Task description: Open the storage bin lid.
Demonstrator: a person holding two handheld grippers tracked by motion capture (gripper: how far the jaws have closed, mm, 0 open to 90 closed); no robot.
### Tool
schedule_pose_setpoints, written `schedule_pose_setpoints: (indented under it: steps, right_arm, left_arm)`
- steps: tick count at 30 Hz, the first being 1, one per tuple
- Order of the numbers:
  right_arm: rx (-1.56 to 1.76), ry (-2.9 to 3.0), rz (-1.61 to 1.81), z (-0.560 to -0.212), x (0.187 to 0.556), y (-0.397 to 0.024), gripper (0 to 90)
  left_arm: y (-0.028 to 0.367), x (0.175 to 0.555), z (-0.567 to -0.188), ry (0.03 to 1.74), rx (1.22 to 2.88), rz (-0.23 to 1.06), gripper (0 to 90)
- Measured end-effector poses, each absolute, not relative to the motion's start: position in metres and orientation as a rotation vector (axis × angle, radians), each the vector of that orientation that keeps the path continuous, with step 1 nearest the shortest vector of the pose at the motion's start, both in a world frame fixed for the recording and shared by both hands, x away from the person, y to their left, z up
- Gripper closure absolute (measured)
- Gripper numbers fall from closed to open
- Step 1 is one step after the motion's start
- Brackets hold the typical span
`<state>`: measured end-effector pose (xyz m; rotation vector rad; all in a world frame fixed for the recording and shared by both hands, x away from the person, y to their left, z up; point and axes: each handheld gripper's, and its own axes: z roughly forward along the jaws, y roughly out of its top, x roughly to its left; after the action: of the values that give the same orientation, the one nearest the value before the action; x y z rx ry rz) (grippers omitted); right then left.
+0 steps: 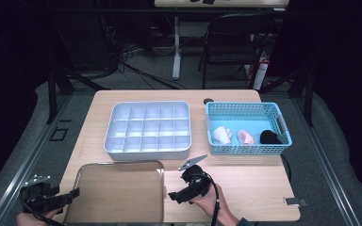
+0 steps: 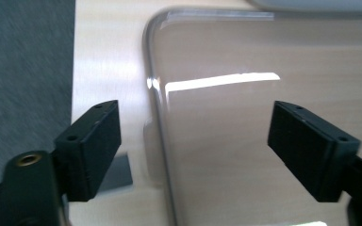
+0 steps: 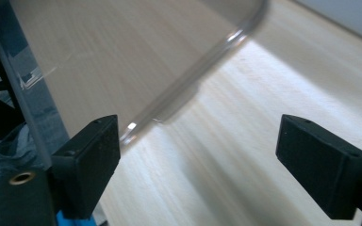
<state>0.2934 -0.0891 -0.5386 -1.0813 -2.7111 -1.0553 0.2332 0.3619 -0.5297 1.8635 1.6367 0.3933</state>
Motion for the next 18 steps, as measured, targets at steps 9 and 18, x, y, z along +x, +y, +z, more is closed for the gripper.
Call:
schedule_pose_setpoints:
  steps: [9, 18]
  right_arm:
    - [-1.136, -2.773, -1.073, -0.527, 0.3, -0.125, 0.0]
    - [-1.237, -2.757, -1.106, -0.514, 0.306, -0.167, 0.0]
  left_arm:
    - [0.329, 0.246, -0.51, 1.506, 1.923, 0.468, 5.8]
    - [0.277, 0.263, -0.496, 1.372, 2.015, 0.498, 1.8]
